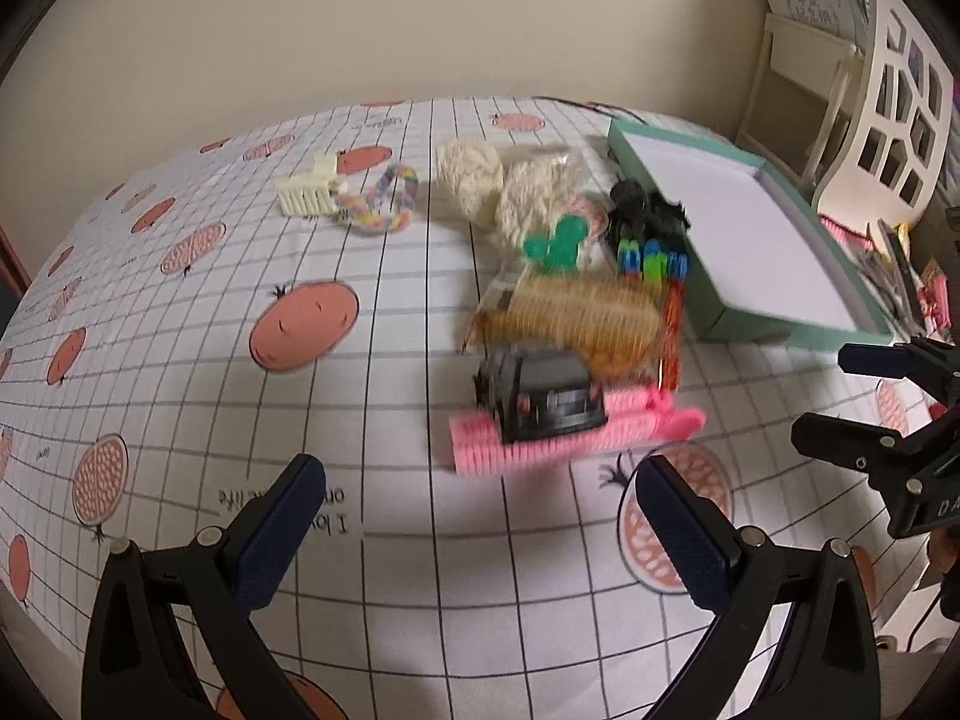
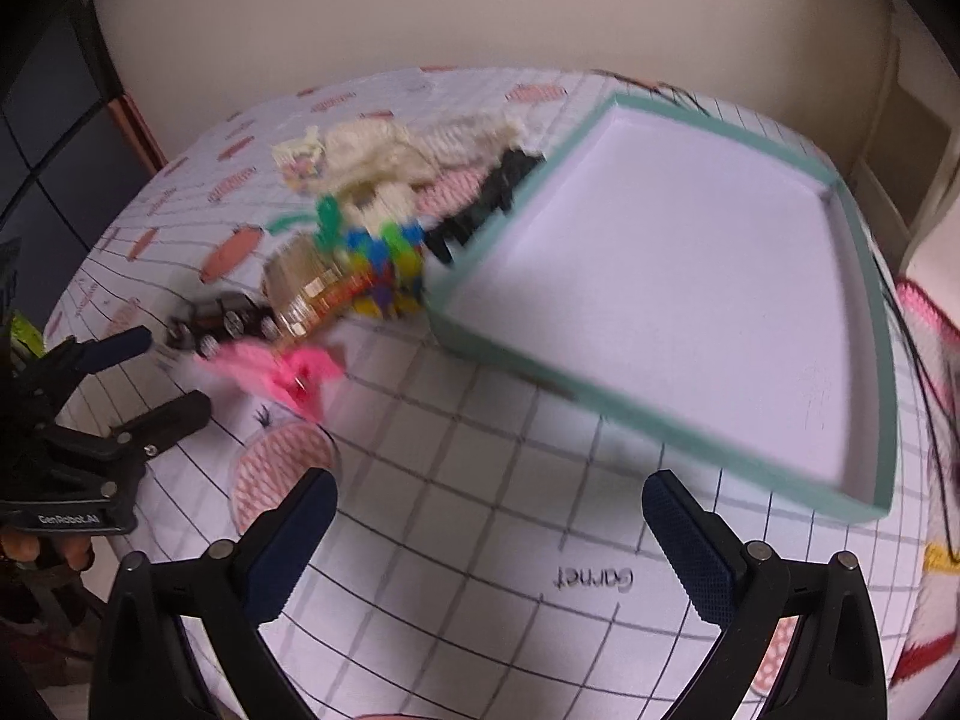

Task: Organize objects
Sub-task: 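Move both tools toward the pile, left toward the black car, right toward the pink roller, then grasp the black toy car with the left tool while the right tool grasps the pink roller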

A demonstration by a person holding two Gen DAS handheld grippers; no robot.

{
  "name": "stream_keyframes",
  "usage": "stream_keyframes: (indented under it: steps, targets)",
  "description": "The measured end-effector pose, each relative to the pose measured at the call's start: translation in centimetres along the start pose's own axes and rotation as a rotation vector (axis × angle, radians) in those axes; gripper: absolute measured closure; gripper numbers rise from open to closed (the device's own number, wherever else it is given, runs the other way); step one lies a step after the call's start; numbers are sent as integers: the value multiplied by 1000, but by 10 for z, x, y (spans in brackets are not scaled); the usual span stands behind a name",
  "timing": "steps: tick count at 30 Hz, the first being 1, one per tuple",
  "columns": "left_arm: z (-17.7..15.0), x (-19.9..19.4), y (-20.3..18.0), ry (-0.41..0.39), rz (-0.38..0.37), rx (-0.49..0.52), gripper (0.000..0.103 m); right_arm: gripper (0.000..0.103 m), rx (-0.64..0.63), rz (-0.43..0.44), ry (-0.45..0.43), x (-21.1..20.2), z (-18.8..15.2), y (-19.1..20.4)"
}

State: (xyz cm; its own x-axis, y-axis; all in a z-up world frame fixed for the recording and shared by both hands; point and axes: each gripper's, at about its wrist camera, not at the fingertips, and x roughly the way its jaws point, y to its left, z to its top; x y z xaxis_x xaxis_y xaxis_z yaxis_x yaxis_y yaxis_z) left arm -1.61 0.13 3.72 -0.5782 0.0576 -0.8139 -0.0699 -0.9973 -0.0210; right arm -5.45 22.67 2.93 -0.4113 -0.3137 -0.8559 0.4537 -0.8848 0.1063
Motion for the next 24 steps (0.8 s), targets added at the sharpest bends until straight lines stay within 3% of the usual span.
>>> stream_keyframes:
  steps: [11, 16, 24]
  targets:
    - [24, 3, -10, -25, -7, 10, 1, 0, -70, 48, 4, 6, 12, 25]
    - [29, 7, -9, -21, -3, 13, 9, 3, -103, 59, 2, 10, 21, 37]
    - [29, 10, -2, -20, -25, -17, 13, 8, -131, 62, 12, 12, 30, 41]
